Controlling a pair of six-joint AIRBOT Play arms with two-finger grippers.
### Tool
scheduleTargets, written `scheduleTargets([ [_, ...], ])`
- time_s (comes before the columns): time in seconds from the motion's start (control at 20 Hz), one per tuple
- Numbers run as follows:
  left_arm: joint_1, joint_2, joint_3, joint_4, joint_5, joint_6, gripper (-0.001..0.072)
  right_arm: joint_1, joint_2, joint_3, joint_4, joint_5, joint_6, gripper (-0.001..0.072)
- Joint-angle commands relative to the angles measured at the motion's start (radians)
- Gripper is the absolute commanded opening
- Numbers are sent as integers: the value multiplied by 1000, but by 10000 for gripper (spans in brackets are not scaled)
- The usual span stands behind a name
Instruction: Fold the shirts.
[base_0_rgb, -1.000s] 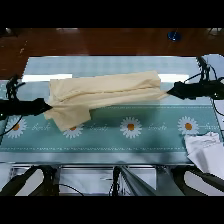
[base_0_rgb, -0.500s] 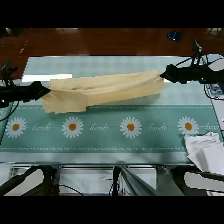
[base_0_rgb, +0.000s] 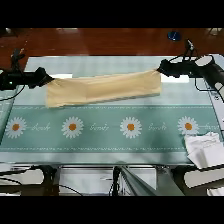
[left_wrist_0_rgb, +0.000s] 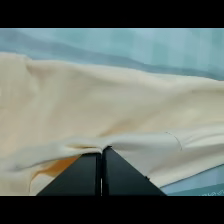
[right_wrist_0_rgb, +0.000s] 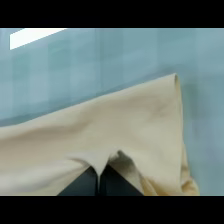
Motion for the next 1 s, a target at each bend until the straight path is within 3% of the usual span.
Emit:
scheduleTargets([
  [0.0,-7,-82,77,0,-2,3,25,2,-51,44,23,-57,4,23],
  [0.55,-6,-167,78,4,8,21,47,66,-158,58,18,-169,47,28],
  [0.65,-1,-166,79,3,11,45,234,66,-156,58,14,-196,46,229],
  [0.75,26,-165,106,8,-17,43,445,63,-146,58,2,-206,42,362],
  [0.8,50,-161,129,10,-44,43,479,57,-132,58,-24,-205,42,379],
  [0.9,107,-146,183,35,-113,36,477,32,-91,58,-90,-193,44,379],
  [0.95,133,-137,209,92,-148,-12,476,13,-69,58,-116,-176,45,379],
])
